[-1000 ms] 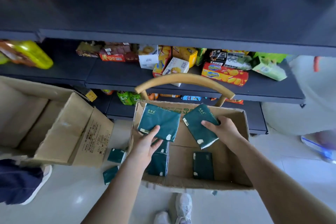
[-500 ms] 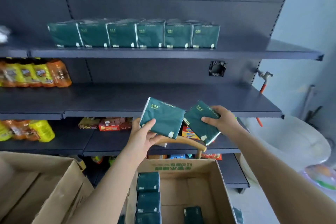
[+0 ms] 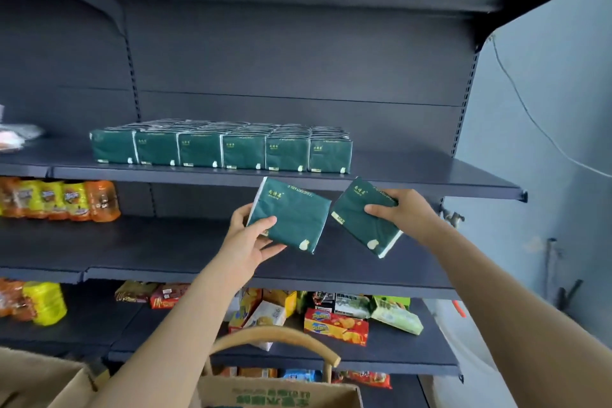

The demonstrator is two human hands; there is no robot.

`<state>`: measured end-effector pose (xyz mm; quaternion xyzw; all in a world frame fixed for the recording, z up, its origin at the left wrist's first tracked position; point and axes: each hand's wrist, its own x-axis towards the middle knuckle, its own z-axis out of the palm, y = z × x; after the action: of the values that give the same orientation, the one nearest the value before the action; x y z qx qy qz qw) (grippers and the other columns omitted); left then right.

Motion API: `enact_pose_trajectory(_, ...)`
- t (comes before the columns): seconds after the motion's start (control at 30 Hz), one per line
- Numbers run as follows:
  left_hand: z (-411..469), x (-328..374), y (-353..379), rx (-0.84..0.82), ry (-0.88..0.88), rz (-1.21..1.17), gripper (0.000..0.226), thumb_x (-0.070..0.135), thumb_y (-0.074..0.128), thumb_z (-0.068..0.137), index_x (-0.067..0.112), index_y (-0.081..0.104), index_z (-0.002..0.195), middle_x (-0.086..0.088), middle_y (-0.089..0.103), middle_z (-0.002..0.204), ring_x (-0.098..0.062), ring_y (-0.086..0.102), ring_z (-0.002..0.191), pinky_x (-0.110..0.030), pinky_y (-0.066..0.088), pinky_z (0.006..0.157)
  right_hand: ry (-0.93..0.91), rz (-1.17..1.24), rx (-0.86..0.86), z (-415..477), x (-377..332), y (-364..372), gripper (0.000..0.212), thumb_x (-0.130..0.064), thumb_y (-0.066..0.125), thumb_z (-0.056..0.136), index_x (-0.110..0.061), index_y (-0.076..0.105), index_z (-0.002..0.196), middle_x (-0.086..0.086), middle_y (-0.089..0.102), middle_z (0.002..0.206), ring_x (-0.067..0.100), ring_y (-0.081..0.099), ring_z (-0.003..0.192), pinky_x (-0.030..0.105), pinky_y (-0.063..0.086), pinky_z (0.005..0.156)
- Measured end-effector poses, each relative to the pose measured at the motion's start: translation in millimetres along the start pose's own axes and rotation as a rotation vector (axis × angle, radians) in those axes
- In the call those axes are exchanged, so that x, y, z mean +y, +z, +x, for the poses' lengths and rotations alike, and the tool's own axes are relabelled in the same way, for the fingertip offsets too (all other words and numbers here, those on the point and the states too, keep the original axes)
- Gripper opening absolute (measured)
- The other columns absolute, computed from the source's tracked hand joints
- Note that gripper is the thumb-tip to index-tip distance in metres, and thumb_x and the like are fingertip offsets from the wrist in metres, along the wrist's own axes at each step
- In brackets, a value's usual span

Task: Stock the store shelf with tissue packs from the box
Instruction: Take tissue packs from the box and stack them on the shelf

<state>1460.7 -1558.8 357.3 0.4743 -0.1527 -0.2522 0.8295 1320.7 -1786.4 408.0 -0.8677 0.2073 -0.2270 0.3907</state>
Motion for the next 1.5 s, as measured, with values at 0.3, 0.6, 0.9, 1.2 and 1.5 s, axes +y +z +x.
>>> enact_pose_trajectory(0.3, 44.0, -10.5, 87.2, 0.031, 0.103, 0.033, 0.031, 0.002, 0.060, 0.088, 0.018, 0.045, 0.111, -0.008, 0.062, 0.113, -0.029, 0.064, 0.102, -0.043, 0.052, 0.086, -0.104, -0.043, -0.024, 61.0, 24.9, -88.4, 0.023, -0.027, 0.070, 0.083, -0.031, 0.068, 0.106, -0.011, 0.070, 0.088, 0.011, 0.066, 0.086, 0.026, 0.051, 0.080)
enact_pose_trajectory(0.6, 117.4, 5.5, 132.3, 0.060, 0.228, 0.156, 0.031, 0.001, 0.064, 0.085, 0.018, 0.047, 0.105, -0.008, 0.061, 0.111, -0.022, 0.062, 0.101, -0.028, 0.049, 0.081, -0.106, -0.162, 0.031, 141.1, 46.7, -120.0, 0.037, -0.028, 0.073, 0.080, -0.023, 0.064, 0.115, -0.004, 0.067, 0.102, 0.015, 0.062, 0.091, 0.029, 0.050, 0.080)
enact_pose_trajectory(0.9, 230.7, 40.7, 156.7, 0.041, 0.281, 0.342, 0.039, 0.003, 0.071, 0.079, 0.011, 0.046, 0.109, -0.009, 0.056, 0.107, -0.017, 0.063, 0.092, -0.029, 0.052, 0.082, -0.080, -0.302, 0.123, 258.7, 65.0, -104.6, 0.045, -0.027, 0.077, 0.076, -0.013, 0.060, 0.115, -0.002, 0.063, 0.107, 0.015, 0.055, 0.088, 0.026, 0.043, 0.076)
enact_pose_trajectory(1.2, 350.7, 67.3, 167.2, -0.019, 0.333, 0.412, 0.039, 0.003, 0.071, 0.080, 0.006, 0.045, 0.109, -0.007, 0.057, 0.102, -0.014, 0.064, 0.088, -0.025, 0.052, 0.075, -0.073, -0.582, 0.234, 405.0, 91.1, -62.8, 0.046, -0.041, 0.073, 0.075, -0.029, 0.062, 0.117, -0.005, 0.059, 0.116, 0.024, 0.046, 0.114, 0.036, 0.036, 0.091)
enact_pose_trajectory(1.5, 423.4, 67.9, 149.5, 0.128, 0.357, 0.493, 0.037, 0.015, 0.078, 0.076, 0.013, 0.049, 0.098, 0.002, 0.052, 0.089, -0.009, 0.051, 0.081, -0.033, 0.046, 0.087, -0.107, -0.861, 0.219, 494.5, 115.0, -22.5, 0.054, -0.042, 0.063, 0.085, -0.027, 0.046, 0.135, -0.007, 0.053, 0.131, 0.020, 0.033, 0.127, 0.036, 0.028, 0.097)
